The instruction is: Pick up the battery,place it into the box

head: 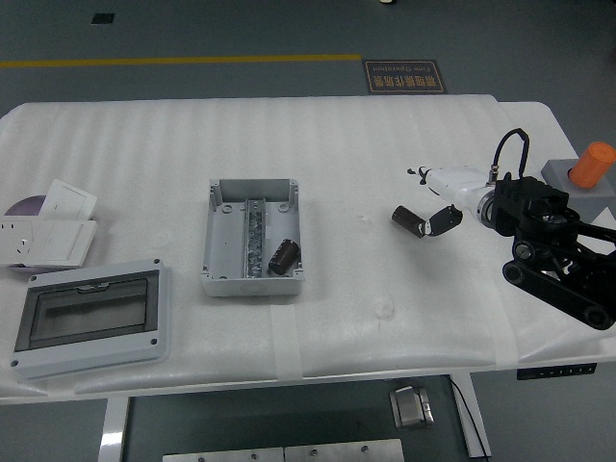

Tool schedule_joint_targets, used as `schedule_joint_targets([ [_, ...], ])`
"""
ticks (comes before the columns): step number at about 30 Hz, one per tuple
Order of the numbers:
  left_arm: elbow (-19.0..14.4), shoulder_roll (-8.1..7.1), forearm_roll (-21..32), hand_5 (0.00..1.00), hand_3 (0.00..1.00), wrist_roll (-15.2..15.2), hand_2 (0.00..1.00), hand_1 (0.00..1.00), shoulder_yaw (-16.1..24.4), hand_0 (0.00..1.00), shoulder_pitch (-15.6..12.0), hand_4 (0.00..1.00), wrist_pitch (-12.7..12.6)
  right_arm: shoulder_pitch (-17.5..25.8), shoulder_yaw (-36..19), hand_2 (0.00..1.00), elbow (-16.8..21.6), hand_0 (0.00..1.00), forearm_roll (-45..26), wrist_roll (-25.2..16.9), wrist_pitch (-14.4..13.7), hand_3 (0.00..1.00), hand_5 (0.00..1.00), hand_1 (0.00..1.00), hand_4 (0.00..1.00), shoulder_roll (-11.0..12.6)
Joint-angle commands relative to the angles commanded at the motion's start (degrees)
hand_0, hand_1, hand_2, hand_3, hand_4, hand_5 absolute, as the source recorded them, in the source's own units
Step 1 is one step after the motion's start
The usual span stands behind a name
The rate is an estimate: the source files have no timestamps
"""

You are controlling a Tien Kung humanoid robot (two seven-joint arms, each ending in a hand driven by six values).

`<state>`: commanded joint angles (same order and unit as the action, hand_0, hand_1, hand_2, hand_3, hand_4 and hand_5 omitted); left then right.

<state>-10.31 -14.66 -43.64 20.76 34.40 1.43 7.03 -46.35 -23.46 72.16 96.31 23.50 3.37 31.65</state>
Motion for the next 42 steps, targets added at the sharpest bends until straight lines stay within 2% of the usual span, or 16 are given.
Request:
schedule_joint_targets([
  [1,0.0,-0.01,-0.1,0.463,0.588,0.0,0.569,0.685,0.1,0.669,0.0,0.518,0.0,0.3,-0.5,0.956,0.1,0.934,-0.2,0.5,-0.1,0.998,0.359,0.87,0.899,-0.3],
  [2,0.0,-0.02,-0.1,0.461,0.588,0.0,0.569,0.685,0.1,0.669,-0.1,0.517,0.0,0.7,-1.1,0.944,0.2,0.925,-0.3,1.0,-0.4,0.998,0.487,0.853,0.904,-0.7],
  [7,0.0,0.06,-0.1,0.461,0.588,0.0,0.569,0.685,0.1,0.669,-0.2,0.517,0.0,3.1,-4.6,0.944,0.6,0.925,0.9,5.5,-3.0,0.998,0.487,0.853,0.904,-2.9],
  [8,0.0,0.09,0.0,0.457,0.589,0.0,0.569,0.685,0.1,0.669,-0.2,0.515,0.0,3.5,-5.1,0.914,0.6,0.895,1.3,6.7,-3.5,0.998,0.56,0.827,0.905,-3.4],
  [13,0.0,0.17,0.1,0.457,0.589,-0.1,0.569,0.685,0.0,0.669,-0.1,0.515,0.0,5.1,-6.4,0.914,-0.5,0.895,2.3,12.4,-4.5,0.998,0.56,0.827,0.905,-6.2],
  [14,0.0,0.17,0.1,0.456,0.588,-0.1,0.569,0.684,0.0,0.669,-0.1,0.513,0.0,5.4,-6.5,0.777,-0.7,0.669,2.3,13.3,-4.4,0.968,0.607,0.703,0.893,-6.6],
  [19,0.0,0.12,0.1,0.456,0.588,-0.1,0.569,0.684,0.1,0.669,-0.1,0.513,0.0,7.0,-6.8,0.777,-1.6,0.669,2.5,13.5,-5.2,0.968,0.607,0.703,0.893,-9.0],
  [20,0.0,0.12,0.1,0.453,0.586,-0.1,0.569,0.685,0.1,0.669,-0.1,0.512,0.0,7.1,-6.8,0.737,-1.7,0.535,2.7,13.5,-5.5,0.882,0.615,0.646,0.841,-9.3],
  [23,0.0,0.15,0.2,0.453,0.586,-0.1,0.569,0.685,0.0,0.669,-0.1,0.512,0.0,7.4,-6.7,0.737,-2.0,0.535,3.5,13.5,-6.6,0.882,0.615,0.646,0.841,-10.3],
  [28,0.0,0.2,0.7,0.451,0.586,-0.4,0.569,0.684,-0.5,0.669,0.0,0.511,0.0,7.0,-6.0,0.732,-2.7,0.508,5.3,13.5,-6.9,0.864,0.622,0.634,0.813,-10.6],
  [37,0.0,0.07,0.1,0.45,0.586,-0.5,0.569,0.684,0.2,0.669,-0.1,0.511,0.1,6.1,-3.3,0.718,-4.9,0.482,6.9,13.5,-5.6,0.836,0.612,0.625,0.791,-9.1],
  [38,0.0,0.07,0.2,0.449,0.586,-0.5,0.569,0.684,0.2,0.669,-0.1,0.511,0.1,6.0,-3.1,0.701,-5.0,0.456,6.8,13.5,-5.5,0.809,0.6,0.605,0.78,-9.1],
  [42,0.0,0.09,0.3,0.449,0.586,-0.8,0.569,0.684,0.0,0.669,0.0,0.511,0.2,6.0,-2.5,0.701,-5.3,0.456,6.7,13.5,-5.6,0.809,0.6,0.605,0.78,-9.1],
])
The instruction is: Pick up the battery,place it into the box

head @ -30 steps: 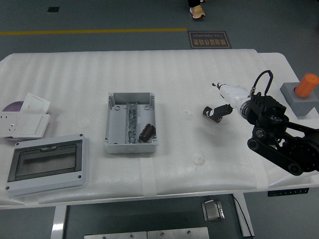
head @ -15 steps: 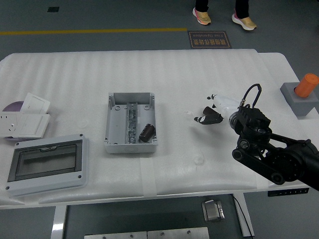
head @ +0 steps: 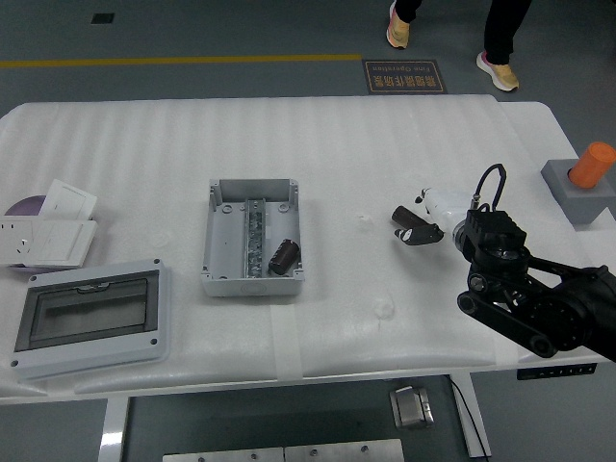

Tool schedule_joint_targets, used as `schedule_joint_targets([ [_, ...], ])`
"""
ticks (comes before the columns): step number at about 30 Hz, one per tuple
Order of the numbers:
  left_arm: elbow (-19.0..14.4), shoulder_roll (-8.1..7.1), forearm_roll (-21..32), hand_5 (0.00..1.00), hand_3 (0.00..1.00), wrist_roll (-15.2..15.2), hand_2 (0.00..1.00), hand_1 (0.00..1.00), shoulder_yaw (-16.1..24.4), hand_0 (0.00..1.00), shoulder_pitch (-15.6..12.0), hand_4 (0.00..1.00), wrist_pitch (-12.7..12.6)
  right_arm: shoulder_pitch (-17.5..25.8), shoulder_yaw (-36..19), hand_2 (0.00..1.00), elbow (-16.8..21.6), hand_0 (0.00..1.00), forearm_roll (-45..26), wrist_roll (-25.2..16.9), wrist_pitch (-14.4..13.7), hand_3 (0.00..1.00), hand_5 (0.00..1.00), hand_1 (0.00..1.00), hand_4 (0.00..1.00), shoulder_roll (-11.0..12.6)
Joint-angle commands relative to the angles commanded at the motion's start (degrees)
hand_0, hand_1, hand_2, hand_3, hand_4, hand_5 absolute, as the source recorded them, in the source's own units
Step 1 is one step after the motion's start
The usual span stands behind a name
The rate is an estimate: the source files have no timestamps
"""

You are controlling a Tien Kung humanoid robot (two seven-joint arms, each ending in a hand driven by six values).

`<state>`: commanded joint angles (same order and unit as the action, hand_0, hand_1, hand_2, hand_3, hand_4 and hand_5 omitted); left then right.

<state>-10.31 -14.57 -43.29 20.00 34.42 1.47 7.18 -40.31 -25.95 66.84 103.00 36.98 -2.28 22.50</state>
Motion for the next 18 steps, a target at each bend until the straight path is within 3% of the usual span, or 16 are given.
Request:
schedule_joint_targets([
  [13,0.0,-0.07,-0.2,0.447,0.582,-0.2,0.568,0.683,0.3,0.669,-0.1,0.512,-0.1,-0.1,1.5,0.692,-1.3,0.44,-0.3,0.0,-3.2,0.81,0.609,0.601,0.768,-0.9],
  [14,0.0,-0.08,-0.2,0.447,0.582,-0.2,0.568,0.683,0.2,0.668,-0.1,0.513,-0.1,-0.1,1.6,0.643,-1.3,0.414,-0.3,0.0,-3.4,0.775,0.592,0.566,0.744,-0.9],
  [18,0.0,-0.1,-0.1,0.447,0.582,-0.3,0.568,0.683,0.1,0.668,-0.1,0.513,-0.1,0.0,2.2,0.643,-1.7,0.414,-0.5,0.0,-4.1,0.775,0.592,0.566,0.744,-0.9],
])
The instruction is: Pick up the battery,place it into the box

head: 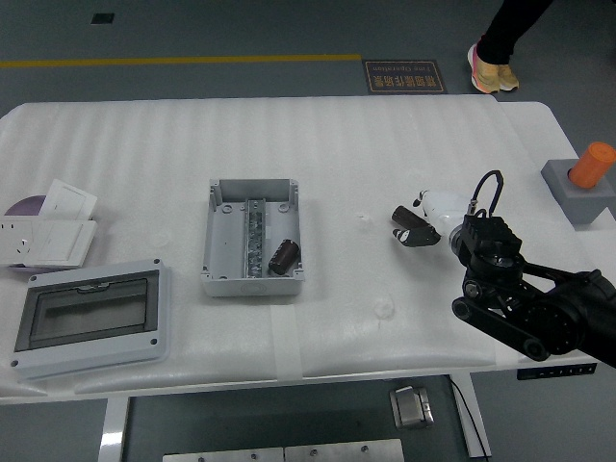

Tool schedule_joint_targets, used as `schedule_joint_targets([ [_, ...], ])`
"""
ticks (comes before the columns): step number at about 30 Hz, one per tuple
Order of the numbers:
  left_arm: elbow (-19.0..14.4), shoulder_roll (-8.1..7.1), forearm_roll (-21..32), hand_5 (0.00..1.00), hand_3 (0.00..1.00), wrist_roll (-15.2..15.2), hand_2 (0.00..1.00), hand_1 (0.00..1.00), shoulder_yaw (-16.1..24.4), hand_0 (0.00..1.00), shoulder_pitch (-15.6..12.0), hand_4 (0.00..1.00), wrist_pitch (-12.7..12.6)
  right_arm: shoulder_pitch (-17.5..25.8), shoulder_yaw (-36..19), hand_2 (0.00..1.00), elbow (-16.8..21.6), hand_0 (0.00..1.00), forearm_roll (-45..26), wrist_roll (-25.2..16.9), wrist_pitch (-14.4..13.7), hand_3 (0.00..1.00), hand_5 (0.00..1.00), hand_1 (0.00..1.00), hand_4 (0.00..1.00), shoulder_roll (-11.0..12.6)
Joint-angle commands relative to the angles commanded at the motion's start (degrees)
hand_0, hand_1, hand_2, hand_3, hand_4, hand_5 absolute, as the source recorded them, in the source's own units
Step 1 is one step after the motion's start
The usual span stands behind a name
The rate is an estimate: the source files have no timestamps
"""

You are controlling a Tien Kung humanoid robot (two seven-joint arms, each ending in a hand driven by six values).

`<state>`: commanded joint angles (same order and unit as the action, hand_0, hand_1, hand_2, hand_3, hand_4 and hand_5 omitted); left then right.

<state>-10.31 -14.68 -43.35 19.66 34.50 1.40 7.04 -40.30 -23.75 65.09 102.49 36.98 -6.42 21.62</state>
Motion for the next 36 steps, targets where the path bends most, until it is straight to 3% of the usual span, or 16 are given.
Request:
schedule_joint_targets([
  [1,0.0,0.0,0.0,0.447,0.582,0.0,0.568,0.683,0.0,0.668,0.0,0.513,0.0,0.0,0.1,0.643,-0.1,0.414,0.0,0.0,-0.2,0.775,0.592,0.566,0.744,0.0],
  [2,0.0,-0.01,0.0,0.447,0.582,-0.1,0.568,0.683,0.0,0.668,0.0,0.513,0.0,0.0,0.2,0.543,-0.1,0.364,-0.1,0.0,-0.3,0.696,0.518,0.512,0.646,0.0],
  [14,0.0,-0.08,0.8,0.446,0.583,-0.5,0.567,0.682,-0.9,0.666,0.2,0.513,-0.1,0.2,0.9,0.472,-0.8,0.34,0.0,0.0,-2.4,0.669,0.462,0.488,0.588,-0.3],
  [36,0.0,-0.08,1.0,0.446,0.582,-1.7,0.567,0.681,-1.0,0.666,0.1,0.513,-0.7,1.1,1.8,0.405,-1.5,0.316,0.1,0.0,-7.2,0.649,0.465,0.459,0.587,-0.8],
])
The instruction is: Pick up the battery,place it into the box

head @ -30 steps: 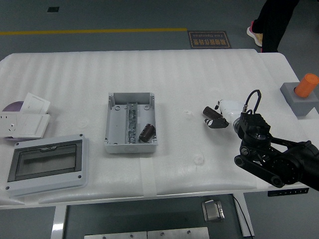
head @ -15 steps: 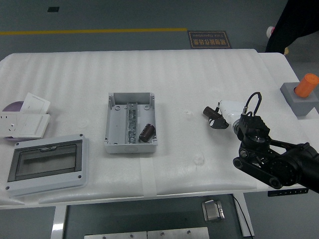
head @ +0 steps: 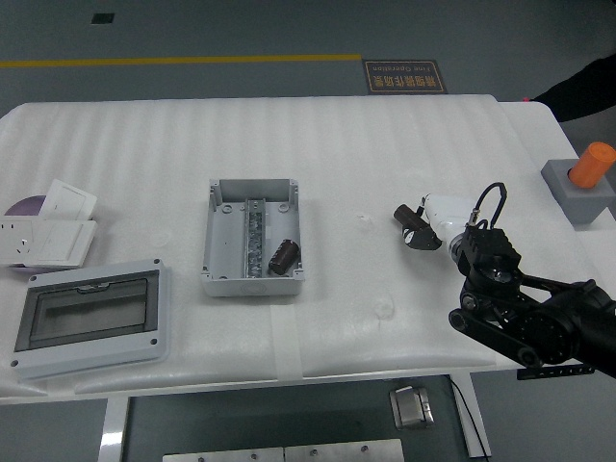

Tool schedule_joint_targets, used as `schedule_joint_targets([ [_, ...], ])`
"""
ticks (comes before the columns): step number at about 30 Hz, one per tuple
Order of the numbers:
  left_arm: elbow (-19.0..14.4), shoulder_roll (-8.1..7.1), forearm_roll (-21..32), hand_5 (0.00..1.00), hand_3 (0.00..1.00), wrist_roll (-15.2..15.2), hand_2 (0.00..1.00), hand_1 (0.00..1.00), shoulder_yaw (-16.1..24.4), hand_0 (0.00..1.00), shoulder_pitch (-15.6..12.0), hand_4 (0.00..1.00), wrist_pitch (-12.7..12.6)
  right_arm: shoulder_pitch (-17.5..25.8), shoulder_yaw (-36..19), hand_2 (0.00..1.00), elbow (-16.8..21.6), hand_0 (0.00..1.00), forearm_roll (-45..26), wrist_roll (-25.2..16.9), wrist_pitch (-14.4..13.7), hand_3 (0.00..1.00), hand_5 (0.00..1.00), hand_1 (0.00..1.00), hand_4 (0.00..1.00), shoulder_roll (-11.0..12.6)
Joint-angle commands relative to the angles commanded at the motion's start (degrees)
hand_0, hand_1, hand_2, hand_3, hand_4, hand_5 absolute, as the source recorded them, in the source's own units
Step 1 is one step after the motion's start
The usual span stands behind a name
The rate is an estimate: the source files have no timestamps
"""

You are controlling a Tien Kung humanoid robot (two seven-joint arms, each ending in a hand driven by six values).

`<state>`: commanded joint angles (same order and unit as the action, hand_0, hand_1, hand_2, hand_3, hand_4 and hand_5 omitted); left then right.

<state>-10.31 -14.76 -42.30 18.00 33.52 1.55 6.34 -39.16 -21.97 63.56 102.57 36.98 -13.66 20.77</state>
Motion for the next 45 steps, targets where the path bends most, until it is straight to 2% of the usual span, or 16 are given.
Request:
schedule_joint_targets([
  [1,0.0,0.01,0.0,0.446,0.582,0.0,0.567,0.681,0.0,0.666,0.0,0.513,0.0,0.1,-0.1,0.405,0.1,0.316,-0.1,0.0,-0.2,0.649,0.465,0.459,0.587,0.0],
  [2,0.0,0.02,0.0,0.447,0.586,-0.1,0.567,0.682,0.0,0.665,0.0,0.514,0.0,0.1,-0.2,0.399,0.3,0.307,-0.1,0.0,-0.5,0.654,0.398,0.448,0.52,0.1],
  [7,0.0,-0.02,-0.2,0.447,0.586,-0.2,0.567,0.682,0.3,0.665,0.0,0.514,-0.1,0.6,-1.8,0.399,2.7,0.307,-0.5,0.0,-2.0,0.654,0.398,0.448,0.52,0.9],
  [8,0.0,-0.03,-0.2,0.447,0.589,-0.2,0.567,0.681,0.3,0.665,0.0,0.514,-0.1,0.7,-2.2,0.397,3.4,0.304,-0.6,0.0,-2.3,0.655,0.375,0.442,0.49,1.0],
  [16,0.0,0.02,-0.3,0.446,0.589,-0.3,0.567,0.681,0.5,0.665,0.1,0.514,-0.2,0.6,-4.0,0.395,9.6,0.302,-1.3,0.0,-3.9,0.653,0.399,0.443,0.508,1.1],
  [19,0.0,0.02,-0.3,0.446,0.589,-0.3,0.567,0.681,0.5,0.665,0.2,0.514,-0.2,0.4,-4.1,0.395,10.8,0.302,-0.6,0.0,-3.9,0.653,0.399,0.443,0.508,0.8],
  [22,0.0,0.03,-0.2,0.447,0.589,-0.3,0.567,0.681,0.4,0.665,0.2,0.515,-0.1,0.3,-4.4,0.394,10.1,0.3,1.7,0.0,-2.5,0.653,0.408,0.447,0.517,0.6],
  [31,0.0,0.02,-0.9,0.449,0.589,0.2,0.567,0.681,1.1,0.665,0.1,0.517,0.1,0.1,-5.1,0.394,7.8,0.3,7.2,0.0,5.2,0.656,0.399,0.446,0.515,0.6],
  [32,0.0,0.02,-0.9,0.45,0.589,0.2,0.567,0.681,1.1,0.664,0.2,0.517,0.1,0.1,-5.0,0.485,7.6,0.35,7.3,0.0,5.7,0.719,0.539,0.521,0.723,0.6],
  [37,0.0,0.07,-0.6,0.45,0.589,0.2,0.567,0.681,0.8,0.664,0.3,0.517,0.3,0.1,-4.4,0.485,7.0,0.35,7.2,0.0,6.9,0.719,0.539,0.521,0.723,0.3],
  [38,0.0,0.07,-0.6,0.451,0.588,0.3,0.567,0.681,0.9,0.664,0.3,0.518,0.3,0.1,-4.3,0.676,6.9,0.419,7.1,0.0,6.9,0.856,0.659,0.626,0.863,0.2],
  [43,0.0,-0.02,-0.9,0.451,0.588,0.4,0.567,0.681,1.1,0.664,0.2,0.518,0.4,0.1,-3.8,0.676,6.3,0.419,6.8,0.0,7.3,0.856,0.659,0.626,0.863,0.0],
  [45,0.0,-0.02,-0.9,0.452,0.586,0.4,0.566,0.681,1.1,0.664,0.2,0.519,0.4,0.1,-3.7,0.699,6.0,0.431,6.6,0.0,7.4,0.877,0.696,0.637,0.898,0.0],
])
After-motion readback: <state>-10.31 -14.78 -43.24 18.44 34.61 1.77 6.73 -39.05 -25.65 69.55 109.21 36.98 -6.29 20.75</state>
